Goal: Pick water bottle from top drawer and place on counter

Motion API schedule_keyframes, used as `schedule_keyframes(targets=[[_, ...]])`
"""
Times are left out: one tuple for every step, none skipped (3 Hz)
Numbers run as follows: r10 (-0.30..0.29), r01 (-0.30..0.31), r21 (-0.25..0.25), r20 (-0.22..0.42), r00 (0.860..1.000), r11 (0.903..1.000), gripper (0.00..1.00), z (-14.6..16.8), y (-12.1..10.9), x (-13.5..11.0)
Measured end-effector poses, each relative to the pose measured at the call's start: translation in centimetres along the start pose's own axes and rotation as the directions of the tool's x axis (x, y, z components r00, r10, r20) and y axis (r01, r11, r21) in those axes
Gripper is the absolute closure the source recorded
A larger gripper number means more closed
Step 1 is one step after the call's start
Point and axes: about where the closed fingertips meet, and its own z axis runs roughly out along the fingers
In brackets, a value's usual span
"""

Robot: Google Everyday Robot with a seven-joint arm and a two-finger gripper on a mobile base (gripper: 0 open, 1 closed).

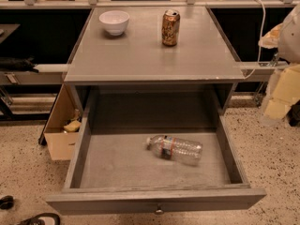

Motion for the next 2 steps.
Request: schedule_keyframes(targets=[[0.000, 0.000, 0.000, 0.000, 1.000, 1.0000, 0.00, 0.00, 0.00, 0.00], [-0.023, 0.023, -0.003, 0.016, 1.000, 0.9997, 0.00, 0.62, -0.14, -0.32]])
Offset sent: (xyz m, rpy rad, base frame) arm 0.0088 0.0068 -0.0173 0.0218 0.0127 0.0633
